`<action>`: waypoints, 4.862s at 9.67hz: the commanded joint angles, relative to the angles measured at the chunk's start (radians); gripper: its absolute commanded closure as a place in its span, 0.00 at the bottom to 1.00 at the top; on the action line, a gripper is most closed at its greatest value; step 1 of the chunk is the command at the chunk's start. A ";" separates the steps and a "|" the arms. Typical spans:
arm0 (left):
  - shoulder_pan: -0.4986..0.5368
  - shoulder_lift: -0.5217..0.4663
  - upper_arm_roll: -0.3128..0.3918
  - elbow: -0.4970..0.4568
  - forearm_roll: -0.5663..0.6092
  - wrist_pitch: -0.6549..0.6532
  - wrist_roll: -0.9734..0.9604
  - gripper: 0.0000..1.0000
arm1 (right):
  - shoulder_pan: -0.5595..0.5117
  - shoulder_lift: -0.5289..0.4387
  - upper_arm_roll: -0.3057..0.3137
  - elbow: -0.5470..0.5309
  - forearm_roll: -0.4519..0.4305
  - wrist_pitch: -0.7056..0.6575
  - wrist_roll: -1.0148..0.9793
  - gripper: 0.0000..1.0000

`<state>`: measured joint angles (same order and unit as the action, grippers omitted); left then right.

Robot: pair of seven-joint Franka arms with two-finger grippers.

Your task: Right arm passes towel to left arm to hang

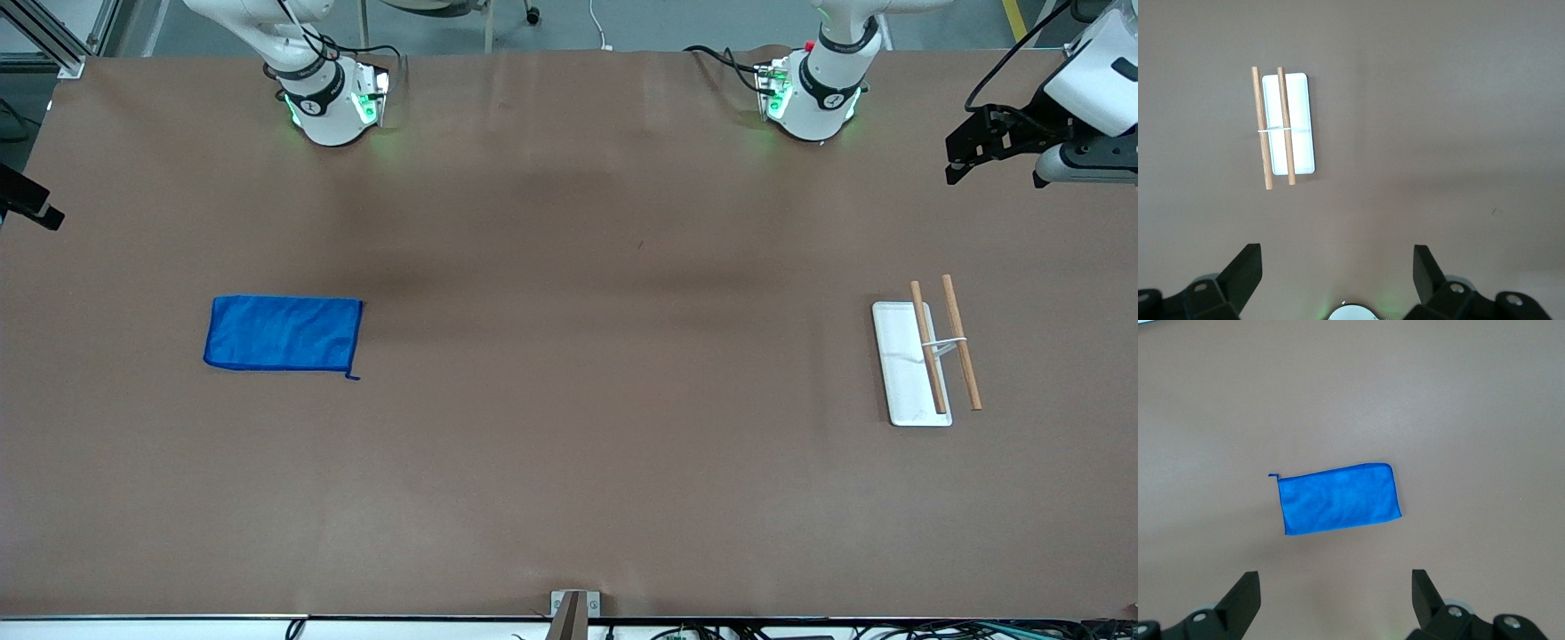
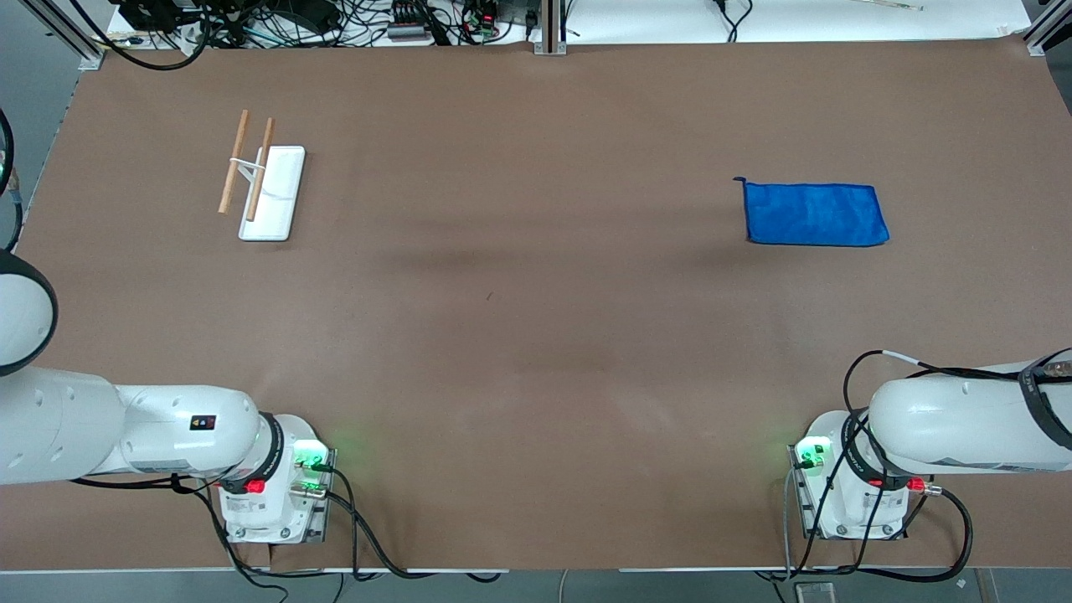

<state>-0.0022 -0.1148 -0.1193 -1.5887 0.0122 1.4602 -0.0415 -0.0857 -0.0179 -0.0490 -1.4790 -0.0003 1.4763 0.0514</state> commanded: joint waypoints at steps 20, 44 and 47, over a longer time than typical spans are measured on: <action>0.030 0.037 0.001 0.038 -0.009 -0.026 0.022 0.00 | -0.008 0.349 -0.002 -0.883 -0.015 1.283 -0.235 0.01; 0.206 0.280 0.003 0.004 -0.615 0.023 0.214 0.00 | 0.251 0.262 0.196 -0.282 0.613 0.535 0.009 1.00; 0.249 0.456 0.001 -0.068 -0.973 0.043 0.502 0.00 | 0.331 0.266 0.315 -0.280 0.858 0.783 0.107 1.00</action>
<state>0.2262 0.2723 -0.1113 -1.6016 -0.8558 1.4937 0.3308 0.2397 0.2441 0.2213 -1.7697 0.7693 2.2041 0.1308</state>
